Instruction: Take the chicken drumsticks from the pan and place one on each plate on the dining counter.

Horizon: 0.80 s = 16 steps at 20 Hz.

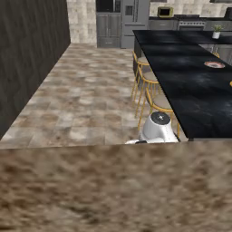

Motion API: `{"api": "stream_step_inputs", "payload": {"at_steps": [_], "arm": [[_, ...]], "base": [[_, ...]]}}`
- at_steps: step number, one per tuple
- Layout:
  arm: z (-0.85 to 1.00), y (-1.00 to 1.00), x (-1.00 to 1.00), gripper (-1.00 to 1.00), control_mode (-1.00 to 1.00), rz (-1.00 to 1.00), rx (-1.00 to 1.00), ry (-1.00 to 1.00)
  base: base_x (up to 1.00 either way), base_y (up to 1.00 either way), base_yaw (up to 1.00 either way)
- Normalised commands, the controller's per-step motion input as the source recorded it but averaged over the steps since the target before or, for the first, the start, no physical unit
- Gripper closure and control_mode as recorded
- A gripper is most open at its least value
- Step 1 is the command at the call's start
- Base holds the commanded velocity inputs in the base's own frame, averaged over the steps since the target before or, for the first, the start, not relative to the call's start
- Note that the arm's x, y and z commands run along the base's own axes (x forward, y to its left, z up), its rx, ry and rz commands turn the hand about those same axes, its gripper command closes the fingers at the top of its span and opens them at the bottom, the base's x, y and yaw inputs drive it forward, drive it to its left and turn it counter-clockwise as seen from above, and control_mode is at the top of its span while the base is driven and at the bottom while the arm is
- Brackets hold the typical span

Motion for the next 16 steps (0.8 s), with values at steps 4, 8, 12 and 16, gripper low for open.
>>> {"api": "stream_step_inputs", "payload": {"at_steps": [4, 8, 12, 16], "arm": [[0.0, 0.0, 0.0, -1.0, 1.0, 0.0, 0.0, 0.0], [0.0, 0.0, 0.0, -1.0, 1.0, 0.0, 0.0, 0.0], [0.0, 0.0, 0.0, -1.0, 1.0, 0.0, 0.0, 0.0], [0.0, 0.0, 0.0, -1.0, 1.0, 0.0, 0.0, 0.0]], "base": [[0.83, 0.58, -0.52], [0.86, 0.57, -0.54], [0.86, 0.57, -0.54], [0.83, 0.66, -0.44]]}}
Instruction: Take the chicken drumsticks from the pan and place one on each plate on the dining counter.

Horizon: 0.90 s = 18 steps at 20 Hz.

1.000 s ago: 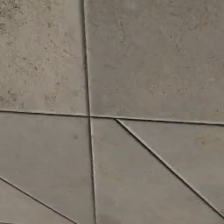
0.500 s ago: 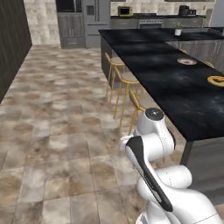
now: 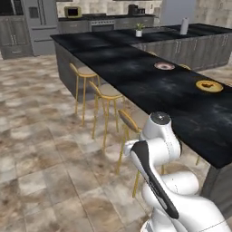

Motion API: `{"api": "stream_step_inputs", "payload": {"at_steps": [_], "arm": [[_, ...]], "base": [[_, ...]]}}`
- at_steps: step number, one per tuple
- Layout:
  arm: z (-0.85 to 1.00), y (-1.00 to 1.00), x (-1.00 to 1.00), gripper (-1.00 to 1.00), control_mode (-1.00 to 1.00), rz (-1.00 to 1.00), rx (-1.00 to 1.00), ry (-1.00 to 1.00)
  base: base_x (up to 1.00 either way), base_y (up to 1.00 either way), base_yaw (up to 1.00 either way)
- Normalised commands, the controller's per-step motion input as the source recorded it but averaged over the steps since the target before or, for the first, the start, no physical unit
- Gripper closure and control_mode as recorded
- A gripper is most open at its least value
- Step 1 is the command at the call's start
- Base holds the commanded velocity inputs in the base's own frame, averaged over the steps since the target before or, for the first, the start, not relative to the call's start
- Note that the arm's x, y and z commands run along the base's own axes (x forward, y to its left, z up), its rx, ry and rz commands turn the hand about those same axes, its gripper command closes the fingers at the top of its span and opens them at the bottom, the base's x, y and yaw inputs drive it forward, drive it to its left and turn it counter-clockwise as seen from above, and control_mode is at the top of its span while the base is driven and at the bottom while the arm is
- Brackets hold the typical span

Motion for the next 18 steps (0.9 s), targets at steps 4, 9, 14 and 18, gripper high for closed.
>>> {"api": "stream_step_inputs", "payload": {"at_steps": [4, 9, 14, 18], "arm": [[0.0, 0.0, 0.0, -1.0, 1.0, 0.0, 0.0, 0.0], [0.0, 0.0, 0.0, -1.0, 1.0, 0.0, 0.0, 0.0], [0.0, 0.0, 0.0, -1.0, 1.0, 0.0, 0.0, 0.0], [0.0, 0.0, 0.0, -1.0, 1.0, 0.0, 0.0, 0.0]], "base": [[0.69, 0.94, -0.09], [0.57, 1.0, 0.0], [0.62, 1.0, 0.0], [0.79, 0.91, -0.08]]}}
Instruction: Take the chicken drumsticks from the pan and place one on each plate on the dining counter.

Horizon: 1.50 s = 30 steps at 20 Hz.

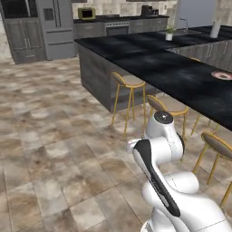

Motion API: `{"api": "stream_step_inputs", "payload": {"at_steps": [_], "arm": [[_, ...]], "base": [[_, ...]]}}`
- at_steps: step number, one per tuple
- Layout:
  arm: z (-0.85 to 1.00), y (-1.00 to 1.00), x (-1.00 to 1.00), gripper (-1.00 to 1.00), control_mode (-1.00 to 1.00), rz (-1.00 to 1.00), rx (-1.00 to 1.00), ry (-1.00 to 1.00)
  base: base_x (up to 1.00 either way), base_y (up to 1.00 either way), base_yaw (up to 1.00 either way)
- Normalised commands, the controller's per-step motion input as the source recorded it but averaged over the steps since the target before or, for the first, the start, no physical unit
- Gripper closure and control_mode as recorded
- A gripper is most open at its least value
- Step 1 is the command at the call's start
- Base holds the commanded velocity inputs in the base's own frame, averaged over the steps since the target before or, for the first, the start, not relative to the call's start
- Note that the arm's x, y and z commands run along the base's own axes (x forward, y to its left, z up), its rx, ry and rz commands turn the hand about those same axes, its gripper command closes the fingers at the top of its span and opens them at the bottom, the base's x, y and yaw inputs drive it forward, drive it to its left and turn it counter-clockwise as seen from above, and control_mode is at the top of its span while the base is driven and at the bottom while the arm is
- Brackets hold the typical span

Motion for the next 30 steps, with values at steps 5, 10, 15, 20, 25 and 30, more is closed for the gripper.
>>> {"api": "stream_step_inputs", "payload": {"at_steps": [5, 10, 15, 20, 25, 30], "arm": [[0.0, 0.0, 0.0, -1.0, 1.0, 0.0, 0.0, 0.0], [0.0, 0.0, 0.0, -1.0, 1.0, 0.0, 0.0, 0.0], [0.0, 0.0, 0.0, -1.0, 1.0, 0.0, 0.0, 0.0], [0.0, 0.0, 0.0, -1.0, 1.0, 0.0, 0.0, 0.0], [0.0, 0.0, 0.0, -1.0, 1.0, 0.0, 0.0, 0.0], [0.0, 0.0, 0.0, -1.0, 1.0, 0.0, 0.0, 0.0]], "base": [[0.93, 0.7, -0.26], [0.97, 0.64, -0.24], [0.97, 0.54, -0.19], [0.92, 0.68, -0.02], [0.97, 0.7, 0.0], [1.0, 0.66, 0.0]]}}
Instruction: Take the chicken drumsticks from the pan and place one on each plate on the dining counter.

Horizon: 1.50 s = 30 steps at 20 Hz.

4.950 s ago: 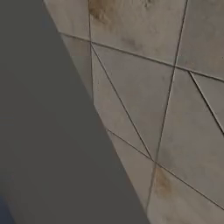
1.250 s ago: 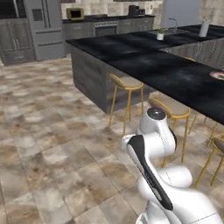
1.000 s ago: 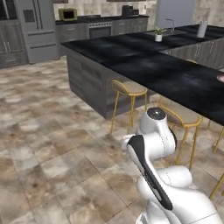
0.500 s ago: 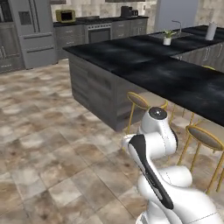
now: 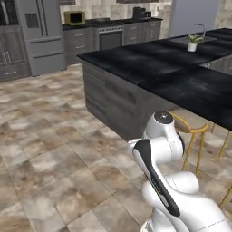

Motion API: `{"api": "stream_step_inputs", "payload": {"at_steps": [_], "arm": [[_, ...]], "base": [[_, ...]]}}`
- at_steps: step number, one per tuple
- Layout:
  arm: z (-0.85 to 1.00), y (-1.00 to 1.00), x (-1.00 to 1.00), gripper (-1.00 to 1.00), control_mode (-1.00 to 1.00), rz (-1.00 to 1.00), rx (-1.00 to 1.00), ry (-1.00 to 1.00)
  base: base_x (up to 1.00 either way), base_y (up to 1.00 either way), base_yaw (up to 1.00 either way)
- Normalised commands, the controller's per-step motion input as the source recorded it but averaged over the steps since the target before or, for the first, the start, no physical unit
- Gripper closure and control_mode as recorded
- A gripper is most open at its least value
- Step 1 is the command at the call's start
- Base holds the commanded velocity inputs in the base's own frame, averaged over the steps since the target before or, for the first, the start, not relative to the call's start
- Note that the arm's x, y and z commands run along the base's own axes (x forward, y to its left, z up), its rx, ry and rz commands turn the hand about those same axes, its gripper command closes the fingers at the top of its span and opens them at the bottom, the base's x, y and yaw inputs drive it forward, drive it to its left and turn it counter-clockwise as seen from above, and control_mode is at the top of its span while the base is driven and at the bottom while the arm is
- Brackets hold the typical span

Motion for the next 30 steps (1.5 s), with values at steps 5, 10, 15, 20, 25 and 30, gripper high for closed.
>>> {"api": "stream_step_inputs", "payload": {"at_steps": [5, 10, 15, 20, 25, 30], "arm": [[0.0, 0.0, 0.0, -1.0, 1.0, 0.0, 0.0, 0.0], [0.0, 0.0, 0.0, -1.0, 1.0, 0.0, 0.0, 0.0], [0.0, 0.0, 0.0, -1.0, 1.0, 0.0, 0.0, 0.0], [0.0, 0.0, 0.0, -1.0, 1.0, 0.0, 0.0, 0.0], [0.0, 0.0, 0.0, -1.0, 1.0, 0.0, 0.0, 0.0], [0.0, 0.0, 0.0, -1.0, 1.0, 0.0, 0.0, 0.0]], "base": [[1.0, 0.55, -0.15], [1.0, 0.53, -0.23], [1.0, 0.56, -0.19], [0.99, 0.7, -0.06], [1.0, 0.69, 0.0], [1.0, 0.6, -0.05]]}}
